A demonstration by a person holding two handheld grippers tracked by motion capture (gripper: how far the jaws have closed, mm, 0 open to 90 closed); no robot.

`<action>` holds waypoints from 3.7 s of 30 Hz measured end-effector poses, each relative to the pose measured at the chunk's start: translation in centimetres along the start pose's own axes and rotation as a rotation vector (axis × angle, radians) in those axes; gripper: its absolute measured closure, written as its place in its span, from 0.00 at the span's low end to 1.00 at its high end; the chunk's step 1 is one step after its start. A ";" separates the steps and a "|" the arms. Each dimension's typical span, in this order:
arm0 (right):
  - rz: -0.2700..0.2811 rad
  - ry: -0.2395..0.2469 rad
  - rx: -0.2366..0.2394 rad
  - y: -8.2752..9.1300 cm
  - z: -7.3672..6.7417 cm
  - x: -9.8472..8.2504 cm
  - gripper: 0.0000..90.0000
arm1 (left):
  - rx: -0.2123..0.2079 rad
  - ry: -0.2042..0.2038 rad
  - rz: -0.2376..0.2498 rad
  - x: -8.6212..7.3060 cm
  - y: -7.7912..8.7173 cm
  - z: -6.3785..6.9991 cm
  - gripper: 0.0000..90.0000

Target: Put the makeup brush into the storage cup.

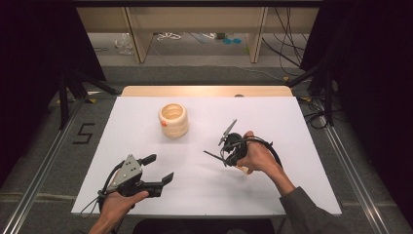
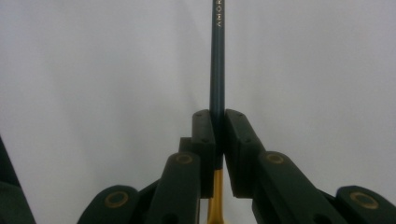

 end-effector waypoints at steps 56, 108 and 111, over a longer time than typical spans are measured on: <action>0.003 0.471 0.097 0.8 -9.6 2.8 0.92 | -0.261 -0.047 -0.272 -2.4 -2.1 5.4 0.23; -0.045 0.580 0.124 0.5 -11.9 3.1 0.92 | -0.390 -0.105 -0.409 -3.3 -2.8 6.8 0.76; -0.019 0.611 0.132 0.3 -12.0 3.4 0.92 | -0.396 -0.104 -0.409 -3.3 -2.8 6.8 0.77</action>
Point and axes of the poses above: each handheld gripper's, and its own axes: y roughly backward along the jaws, x roughly out of its top, z roughly to its right, the point moved 7 cm from there along -y, roughly forward along the jaws, and after that the axes turned 4 degrees about z, right-handed, at the moved point
